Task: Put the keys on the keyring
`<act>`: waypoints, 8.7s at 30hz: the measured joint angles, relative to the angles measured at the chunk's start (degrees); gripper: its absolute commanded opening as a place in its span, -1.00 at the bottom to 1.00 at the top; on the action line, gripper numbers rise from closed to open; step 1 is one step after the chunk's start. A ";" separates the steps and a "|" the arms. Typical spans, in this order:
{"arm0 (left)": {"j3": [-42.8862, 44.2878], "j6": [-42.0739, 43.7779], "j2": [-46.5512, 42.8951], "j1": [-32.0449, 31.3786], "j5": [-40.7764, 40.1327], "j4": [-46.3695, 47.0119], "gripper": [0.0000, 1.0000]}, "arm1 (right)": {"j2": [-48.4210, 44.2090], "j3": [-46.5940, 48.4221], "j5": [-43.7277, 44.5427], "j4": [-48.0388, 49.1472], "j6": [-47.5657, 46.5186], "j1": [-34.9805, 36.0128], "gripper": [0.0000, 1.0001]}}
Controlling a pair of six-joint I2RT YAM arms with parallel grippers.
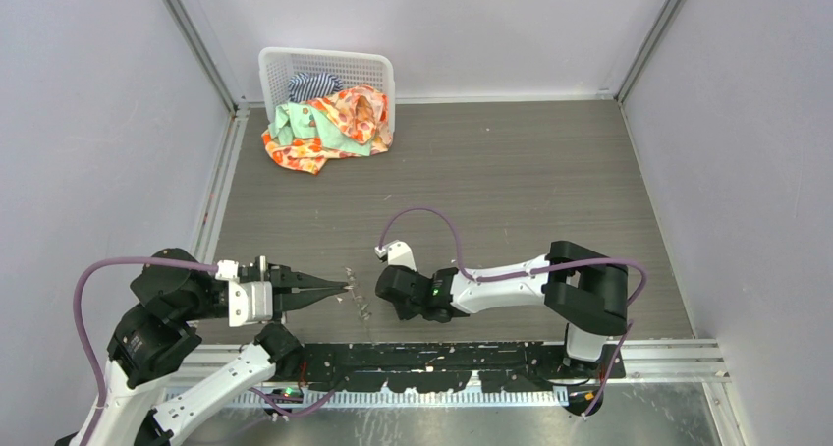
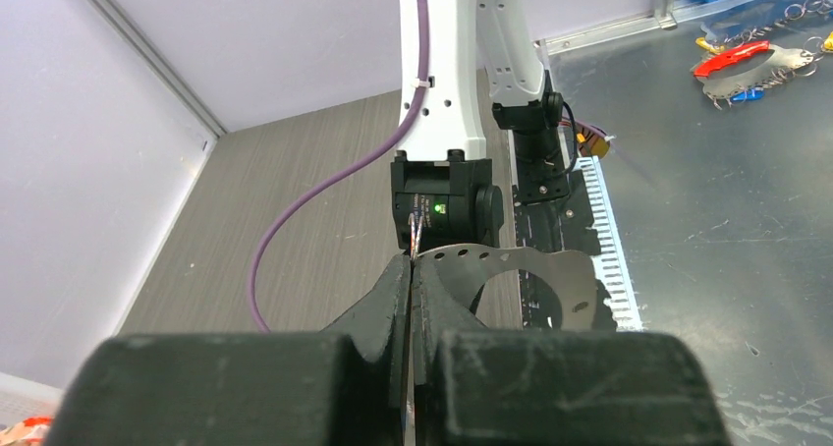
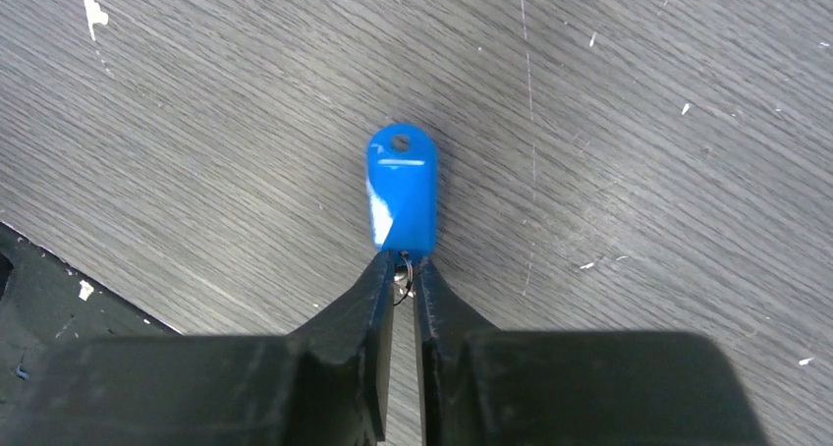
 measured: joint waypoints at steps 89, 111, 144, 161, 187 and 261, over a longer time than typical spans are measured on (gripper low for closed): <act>-5.99 -15.52 2.82 0.02 4.50 13.75 -0.99 | -15.52 -21.24 -24.09 23.23 -35.50 -27.89 0.12; -5.03 -15.52 3.04 0.02 4.48 13.77 -1.00 | -10.60 -19.23 -25.70 23.50 -37.88 -27.89 -0.77; -3.56 -19.74 9.60 0.04 12.13 18.47 -0.99 | -50.64 -0.94 -28.92 -0.15 -55.39 -20.81 -0.98; -3.26 -28.22 16.41 -0.09 17.86 30.25 -0.99 | -48.06 25.16 -46.73 -24.48 -77.24 -20.81 -0.98; -0.66 -30.08 24.50 -0.24 13.33 40.81 -0.99 | -48.30 21.42 -50.23 -14.91 -84.70 -18.14 -0.98; 0.00 -30.10 25.31 -0.26 12.59 41.40 -0.99 | -47.47 23.23 -50.38 -18.53 -86.38 -15.13 -0.98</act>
